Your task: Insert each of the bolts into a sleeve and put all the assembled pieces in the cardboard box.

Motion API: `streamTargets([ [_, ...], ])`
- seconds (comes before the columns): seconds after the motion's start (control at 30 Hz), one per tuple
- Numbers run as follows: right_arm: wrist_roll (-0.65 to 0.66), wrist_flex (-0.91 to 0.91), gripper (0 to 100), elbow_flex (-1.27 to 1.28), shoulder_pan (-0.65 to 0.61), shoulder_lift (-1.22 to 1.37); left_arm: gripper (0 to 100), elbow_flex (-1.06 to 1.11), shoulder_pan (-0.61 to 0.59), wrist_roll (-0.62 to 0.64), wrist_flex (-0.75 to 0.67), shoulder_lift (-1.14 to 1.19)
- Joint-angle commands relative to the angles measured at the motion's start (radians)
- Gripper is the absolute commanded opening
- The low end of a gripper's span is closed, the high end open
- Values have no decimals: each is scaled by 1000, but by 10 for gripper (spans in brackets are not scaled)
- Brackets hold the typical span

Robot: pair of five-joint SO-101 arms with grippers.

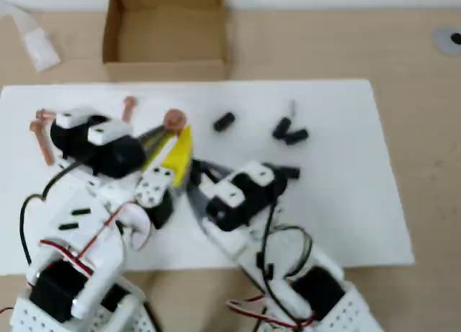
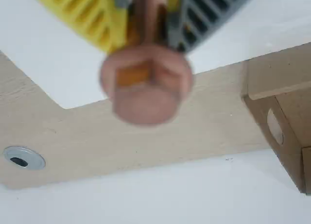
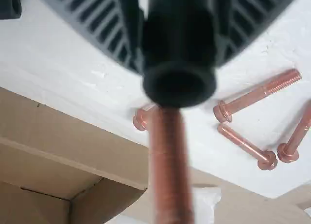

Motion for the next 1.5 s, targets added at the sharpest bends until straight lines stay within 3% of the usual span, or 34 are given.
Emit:
streamTargets([
  [0.0, -3, -28, 9, -2, -12, -16, 6, -8, 5, 0, -17, -1],
  [0.2, -3, -29, 9, 22, -12, -16, 6, -15, 61, 0, 17, -1],
  [1.47, -8, -31, 9, 22, -12, -16, 6, -37, -6, 0, 110, -1],
])
